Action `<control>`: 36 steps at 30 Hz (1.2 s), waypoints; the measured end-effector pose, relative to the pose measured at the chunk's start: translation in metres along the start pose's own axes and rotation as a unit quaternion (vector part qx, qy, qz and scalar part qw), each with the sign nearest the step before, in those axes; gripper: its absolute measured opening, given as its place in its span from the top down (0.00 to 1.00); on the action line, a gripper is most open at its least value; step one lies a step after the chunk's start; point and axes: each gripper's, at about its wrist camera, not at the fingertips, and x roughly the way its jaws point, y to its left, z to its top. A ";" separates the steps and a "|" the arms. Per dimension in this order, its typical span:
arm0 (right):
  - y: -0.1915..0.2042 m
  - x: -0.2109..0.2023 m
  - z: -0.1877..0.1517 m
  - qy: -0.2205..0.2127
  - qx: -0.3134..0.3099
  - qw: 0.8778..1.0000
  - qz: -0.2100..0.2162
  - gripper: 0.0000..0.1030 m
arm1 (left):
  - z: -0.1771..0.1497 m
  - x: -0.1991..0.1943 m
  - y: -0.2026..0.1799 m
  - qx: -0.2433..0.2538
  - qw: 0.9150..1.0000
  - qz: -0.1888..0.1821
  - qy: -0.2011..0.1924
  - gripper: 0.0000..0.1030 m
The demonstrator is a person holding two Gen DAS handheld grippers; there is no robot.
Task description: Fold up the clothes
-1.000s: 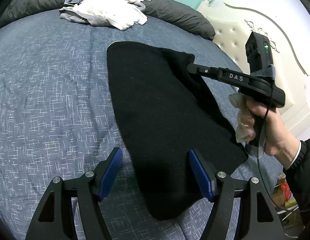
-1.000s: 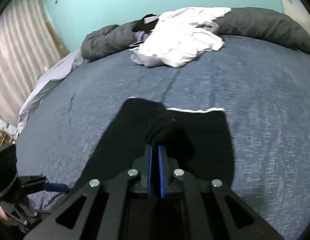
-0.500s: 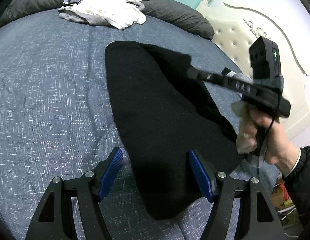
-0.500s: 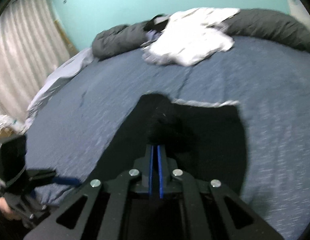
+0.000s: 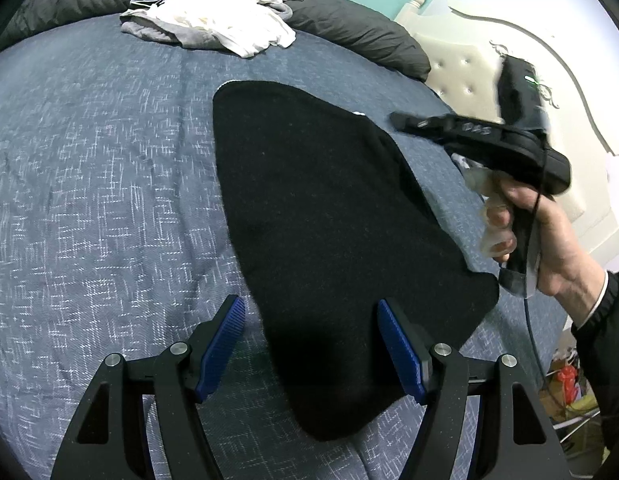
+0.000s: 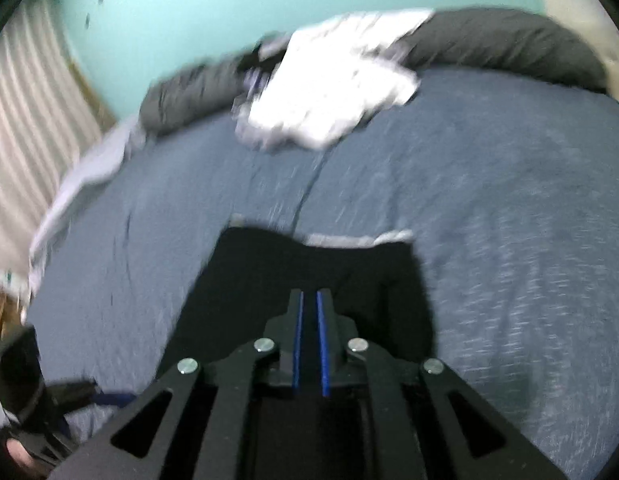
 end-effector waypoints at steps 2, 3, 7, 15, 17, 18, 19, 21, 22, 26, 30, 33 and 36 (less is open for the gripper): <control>-0.001 0.017 0.001 0.033 -0.003 0.999 -0.024 0.94 | 0.000 0.000 0.000 0.001 1.000 0.001 0.000 0.30; -0.006 0.027 0.001 0.051 0.007 0.998 -0.045 0.94 | 0.000 0.000 -0.001 0.001 1.000 0.001 0.001 0.29; -0.026 0.024 -0.002 0.049 0.050 0.996 -0.055 0.97 | 0.002 0.000 0.002 -0.001 1.000 0.001 0.001 0.30; -0.040 -0.040 -0.038 0.017 0.108 0.993 -0.038 0.85 | 0.004 -0.006 0.006 -0.006 1.000 0.000 0.000 0.30; -0.044 -0.054 -0.055 0.021 0.127 0.991 -0.026 0.55 | 0.004 -0.005 0.006 -0.008 1.000 -0.001 0.003 0.30; -0.045 -0.061 -0.065 0.023 0.138 0.990 -0.016 0.52 | 0.003 -0.005 0.006 -0.009 1.000 -0.003 0.006 0.30; -0.045 -0.067 -0.074 0.027 0.147 0.989 -0.009 0.51 | 0.002 -0.005 0.006 -0.010 1.000 -0.004 0.008 0.29; -0.043 -0.074 -0.092 0.044 0.158 0.986 -0.005 0.47 | 0.000 -0.005 0.006 -0.012 1.000 -0.008 0.012 0.29; -0.042 -0.076 -0.101 0.052 0.164 0.985 -0.004 0.46 | 0.000 -0.005 0.006 -0.015 1.000 -0.008 0.013 0.29; -0.038 -0.074 -0.132 0.080 0.187 0.979 -0.006 0.44 | -0.002 -0.004 0.009 -0.021 1.000 -0.002 0.023 0.20; -0.034 -0.071 -0.158 0.100 0.208 0.973 -0.003 0.40 | -0.005 -0.005 0.013 -0.033 0.999 -0.013 0.032 0.20; -0.035 -0.072 -0.161 0.098 0.220 0.971 0.003 0.39 | -0.008 0.002 0.014 -0.040 0.998 -0.024 0.045 0.19; -0.034 -0.069 -0.161 0.103 0.219 0.970 0.003 0.39 | -0.011 0.008 0.020 -0.059 0.996 -0.042 0.055 0.19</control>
